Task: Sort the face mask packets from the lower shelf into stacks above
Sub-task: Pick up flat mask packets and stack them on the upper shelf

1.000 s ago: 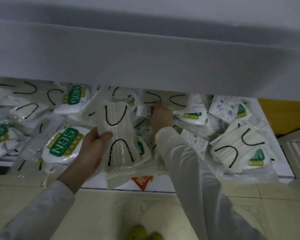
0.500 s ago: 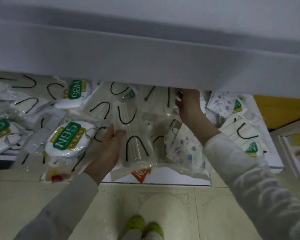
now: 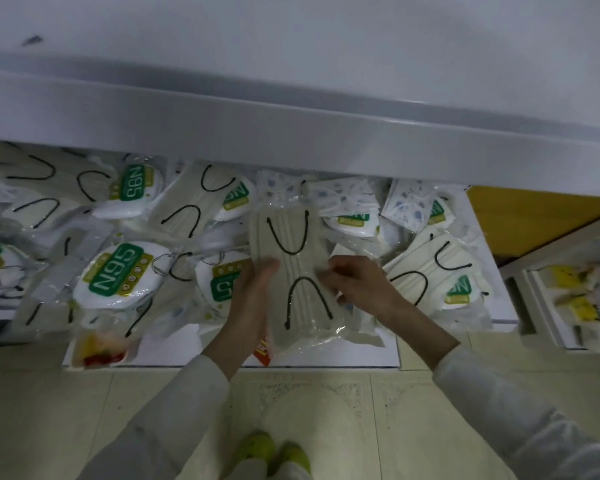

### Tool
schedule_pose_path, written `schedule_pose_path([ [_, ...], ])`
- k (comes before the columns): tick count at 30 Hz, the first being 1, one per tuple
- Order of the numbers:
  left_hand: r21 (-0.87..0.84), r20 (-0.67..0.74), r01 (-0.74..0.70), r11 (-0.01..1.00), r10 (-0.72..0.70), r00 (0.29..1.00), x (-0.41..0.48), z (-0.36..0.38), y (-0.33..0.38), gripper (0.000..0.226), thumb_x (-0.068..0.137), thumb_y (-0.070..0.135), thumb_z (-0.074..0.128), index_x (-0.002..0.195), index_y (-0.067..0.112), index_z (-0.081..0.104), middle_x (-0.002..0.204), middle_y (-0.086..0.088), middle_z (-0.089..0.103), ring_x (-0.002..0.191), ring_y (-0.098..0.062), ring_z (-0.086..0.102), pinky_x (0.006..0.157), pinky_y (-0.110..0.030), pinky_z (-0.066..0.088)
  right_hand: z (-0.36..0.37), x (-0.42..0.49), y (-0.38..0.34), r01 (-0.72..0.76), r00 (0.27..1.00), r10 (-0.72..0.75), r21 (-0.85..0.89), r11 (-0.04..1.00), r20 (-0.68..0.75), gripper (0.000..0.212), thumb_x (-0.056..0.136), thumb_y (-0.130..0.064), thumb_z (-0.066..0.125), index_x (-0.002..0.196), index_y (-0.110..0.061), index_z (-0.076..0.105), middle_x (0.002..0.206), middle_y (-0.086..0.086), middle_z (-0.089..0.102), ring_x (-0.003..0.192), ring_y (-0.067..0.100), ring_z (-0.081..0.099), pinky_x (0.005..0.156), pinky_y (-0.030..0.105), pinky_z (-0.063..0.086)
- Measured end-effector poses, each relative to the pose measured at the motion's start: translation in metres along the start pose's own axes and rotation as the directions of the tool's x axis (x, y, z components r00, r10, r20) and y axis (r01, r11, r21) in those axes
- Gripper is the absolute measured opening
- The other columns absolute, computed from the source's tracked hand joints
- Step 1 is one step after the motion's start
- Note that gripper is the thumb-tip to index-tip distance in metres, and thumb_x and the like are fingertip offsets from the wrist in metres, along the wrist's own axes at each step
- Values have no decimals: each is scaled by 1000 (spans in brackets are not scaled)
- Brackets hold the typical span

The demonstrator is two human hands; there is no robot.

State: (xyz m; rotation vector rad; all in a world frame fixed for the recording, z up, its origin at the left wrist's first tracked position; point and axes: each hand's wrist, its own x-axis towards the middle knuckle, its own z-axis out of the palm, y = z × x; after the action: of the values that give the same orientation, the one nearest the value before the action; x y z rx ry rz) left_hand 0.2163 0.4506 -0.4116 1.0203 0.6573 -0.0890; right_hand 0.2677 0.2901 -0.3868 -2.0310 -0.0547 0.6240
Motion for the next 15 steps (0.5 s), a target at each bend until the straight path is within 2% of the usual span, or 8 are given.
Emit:
schedule_pose_path([
  [2, 83, -9, -54, 995, 55, 998, -5, -1, -2, 30, 89, 11, 59, 119, 13, 60, 108, -10, 69, 100, -29, 66, 83, -44, 55, 9, 0, -3, 48, 999, -46, -207, 977, 15, 26, 90, -20, 61, 69, -4, 61, 61, 2, 55, 57, 13, 54, 56, 23, 48],
  [4, 113, -50, -82, 990, 88, 995, -9, -7, -1, 31, 88, 4, 58, 118, 14, 59, 106, -7, 69, 97, -26, 66, 77, -37, 57, 18, 3, -10, 87, 996, -70, -395, 914, 57, 32, 89, -23, 60, 60, -10, 54, 58, -3, 52, 58, 9, 51, 55, 15, 40],
  [6, 119, -92, -106, 987, 117, 989, -10, -21, 3, 30, 89, 0, 56, 114, 15, 59, 101, -3, 68, 93, -22, 65, 71, -30, 56, 27, 11, -23, 106, 992, -63, -476, 873, 106, 34, 87, -30, 61, 58, -14, 54, 59, -5, 54, 61, 8, 52, 57, 14, 39],
  [8, 128, -140, -135, 983, 152, 978, -7, -42, 13, 30, 89, 0, 57, 117, 12, 58, 100, -2, 68, 92, -20, 65, 65, -25, 55, 39, 27, -39, 96, 993, -57, -431, 897, 101, 30, 87, -34, 61, 68, -11, 65, 70, -1, 65, 67, 10, 58, 65, 19, 46],
  [9, 139, -177, -147, 979, 171, 969, -5, -54, 18, 31, 89, 1, 57, 119, 11, 57, 102, -2, 68, 92, -20, 65, 64, -23, 55, 47, 39, -48, 84, 996, -62, -382, 920, 70, 29, 88, -32, 60, 74, -9, 68, 76, 3, 69, 68, 10, 59, 66, 17, 47],
  [11, 150, -258, -158, 976, 193, 947, 0, -81, 30, 34, 88, 5, 60, 122, 12, 55, 106, -4, 67, 94, -19, 64, 68, -27, 55, 70, 67, -68, 65, 998, -58, -275, 959, 33, 28, 90, -25, 57, 84, -1, 70, 87, 11, 72, 69, 12, 59, 66, 14, 46],
  [13, 155, -312, -152, 976, 195, 930, 7, -110, 44, 35, 88, 10, 61, 122, 16, 55, 108, -5, 66, 97, -23, 64, 73, -33, 53, 98, 99, -83, 30, 1000, -30, -218, 975, 5, 30, 92, -23, 53, 97, 2, 70, 98, 14, 71, 84, 20, 64, 83, 25, 52],
  [15, 185, -349, -142, 972, 200, 916, 14, -139, 60, 36, 88, 15, 62, 123, 18, 55, 108, -4, 65, 97, -25, 63, 73, -32, 51, 126, 126, -98, -22, 999, 16, -202, 979, -32, 32, 94, -20, 49, 106, 3, 67, 108, 17, 68, 99, 29, 63, 92, 35, 50],
])
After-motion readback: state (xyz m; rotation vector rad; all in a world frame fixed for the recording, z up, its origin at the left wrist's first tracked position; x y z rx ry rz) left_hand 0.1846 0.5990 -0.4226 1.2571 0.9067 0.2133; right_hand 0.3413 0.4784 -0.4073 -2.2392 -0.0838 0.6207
